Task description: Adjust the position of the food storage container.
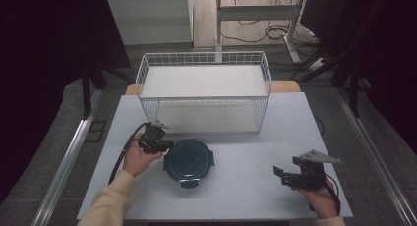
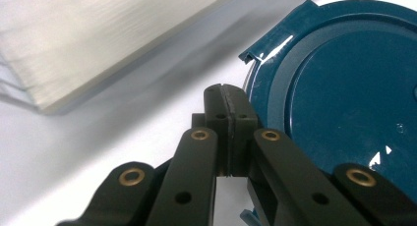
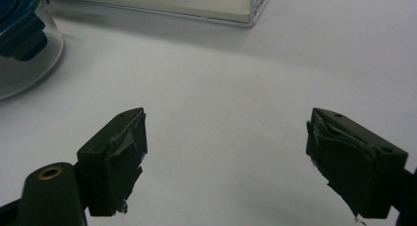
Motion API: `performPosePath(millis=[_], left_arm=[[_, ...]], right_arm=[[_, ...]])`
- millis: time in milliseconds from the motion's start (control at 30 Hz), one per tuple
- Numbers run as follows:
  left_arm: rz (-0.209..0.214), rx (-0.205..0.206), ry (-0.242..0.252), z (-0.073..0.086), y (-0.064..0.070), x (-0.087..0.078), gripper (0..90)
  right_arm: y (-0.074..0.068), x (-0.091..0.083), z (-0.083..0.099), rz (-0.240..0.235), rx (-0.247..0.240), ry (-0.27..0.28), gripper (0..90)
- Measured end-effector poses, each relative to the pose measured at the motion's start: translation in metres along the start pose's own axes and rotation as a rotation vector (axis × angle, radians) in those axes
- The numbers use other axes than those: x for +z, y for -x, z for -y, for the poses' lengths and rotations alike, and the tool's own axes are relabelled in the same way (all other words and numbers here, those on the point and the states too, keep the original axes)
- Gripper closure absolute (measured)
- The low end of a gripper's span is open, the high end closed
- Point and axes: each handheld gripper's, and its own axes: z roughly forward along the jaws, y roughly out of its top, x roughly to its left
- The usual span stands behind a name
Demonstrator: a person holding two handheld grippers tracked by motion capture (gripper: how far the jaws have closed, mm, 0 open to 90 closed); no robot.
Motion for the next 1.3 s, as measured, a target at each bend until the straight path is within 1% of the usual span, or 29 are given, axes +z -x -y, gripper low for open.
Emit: performPosePath(millis=[100, 200, 333, 433, 533, 600, 667, 933, 1167, 1300], left_arm=[[0.018, 0.005, 0.004, -0.001, 0.005, 0.002, 90.0], [0.032, 0.018, 0.002, -0.002, 0.011, 0.004, 90.0], [0.05, 0.038, -0.006, -0.005, 0.02, 0.006, 90.0], [0.049, 0.051, -0.008, -0.006, 0.026, 0.007, 90.0], [0.055, 0.044, -0.001, -0.007, 0.031, 0.009, 90.0], [0.062, 0.053, -0.001, -0.007, 0.033, 0.009, 90.0], [0.074, 0.049, 0.005, -0.007, 0.034, 0.01, 90.0], [0.087, 0.049, 0.012, -0.006, 0.036, 0.011, 90.0], [0.116, 0.046, 0.016, -0.006, 0.039, 0.013, 90.0], [0.135, 0.055, 0.012, -0.007, 0.04, 0.013, 90.0]], right_arm=[[0.0, 0.0, 0.0, 0.003, 0.001, 0.0, 15.6], [-0.002, 0.0, -0.001, -0.013, 0.013, 0.008, 15.7], [-0.004, 0.0, -0.002, -0.018, 0.006, 0.012, 15.8], [-0.003, 0.0, -0.001, -0.017, 0.006, 0.013, 15.8], [-0.003, -0.001, -0.002, -0.015, 0.007, 0.014, 15.8], [-0.003, -0.001, -0.001, -0.012, 0.008, 0.013, 15.9], [-0.002, -0.001, -0.001, -0.009, 0.009, 0.012, 15.9], [-0.003, 0.0, -0.001, -0.009, 0.006, 0.008, 15.9], [-0.003, 0.0, -0.001, -0.007, 0.007, 0.009, 15.9], [-0.003, 0.0, -0.001, -0.007, 0.005, 0.008, 15.9]])
